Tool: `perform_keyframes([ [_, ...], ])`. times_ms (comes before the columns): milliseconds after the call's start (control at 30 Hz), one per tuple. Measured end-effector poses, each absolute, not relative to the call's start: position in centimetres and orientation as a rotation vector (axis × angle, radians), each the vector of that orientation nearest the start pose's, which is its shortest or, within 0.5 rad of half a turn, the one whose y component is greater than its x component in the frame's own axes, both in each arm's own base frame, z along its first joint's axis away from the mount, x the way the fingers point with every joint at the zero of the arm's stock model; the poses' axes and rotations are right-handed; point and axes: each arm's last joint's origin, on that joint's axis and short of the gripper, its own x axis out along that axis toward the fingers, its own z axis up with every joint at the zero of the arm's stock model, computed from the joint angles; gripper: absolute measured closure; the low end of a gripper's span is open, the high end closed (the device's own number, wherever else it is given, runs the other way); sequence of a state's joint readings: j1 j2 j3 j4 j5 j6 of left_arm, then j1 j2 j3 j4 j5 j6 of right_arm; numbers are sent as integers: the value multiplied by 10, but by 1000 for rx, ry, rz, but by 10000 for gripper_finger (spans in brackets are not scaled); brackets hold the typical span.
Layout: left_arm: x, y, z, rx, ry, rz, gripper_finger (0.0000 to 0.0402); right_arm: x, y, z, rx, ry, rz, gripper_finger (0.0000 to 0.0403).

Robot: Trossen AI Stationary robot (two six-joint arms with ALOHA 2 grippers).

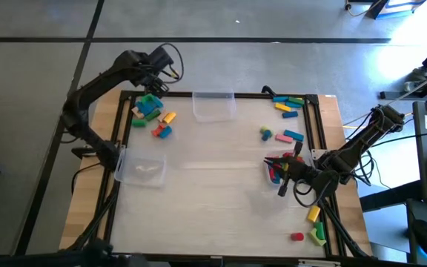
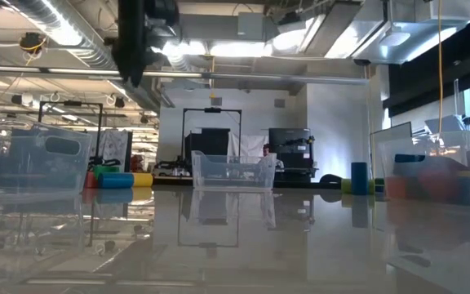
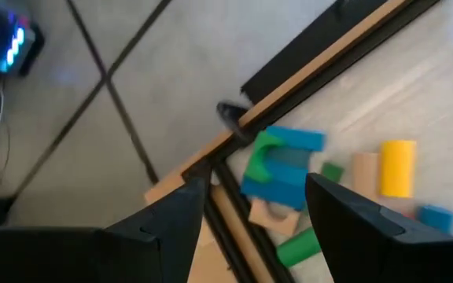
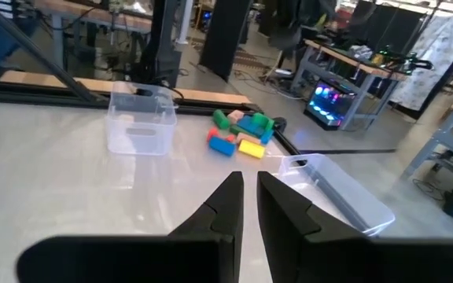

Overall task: Sort blocks by size
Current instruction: Put the green arch block into the bottom right transparent bin

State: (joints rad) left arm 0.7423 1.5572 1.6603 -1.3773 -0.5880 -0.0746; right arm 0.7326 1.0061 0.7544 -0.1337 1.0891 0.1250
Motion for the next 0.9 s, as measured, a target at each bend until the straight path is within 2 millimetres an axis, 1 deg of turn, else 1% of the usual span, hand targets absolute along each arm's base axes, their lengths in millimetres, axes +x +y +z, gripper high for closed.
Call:
perform_keyframes([
  [67,193,214,350,-192,1348,1207,183,170,119,293,-185,215,-365,363],
  [200,191,233,319,-257,1422,1182,183,170,119,293,-189,219,-366,363],
  [533,191,270,250,-319,1613,1133,183,170,118,292,-193,225,-367,363],
  [733,185,288,219,-370,1715,1115,183,170,118,291,-183,230,-371,363],
  [900,176,300,204,-408,1767,1107,183,170,118,291,-183,230,-371,363],
])
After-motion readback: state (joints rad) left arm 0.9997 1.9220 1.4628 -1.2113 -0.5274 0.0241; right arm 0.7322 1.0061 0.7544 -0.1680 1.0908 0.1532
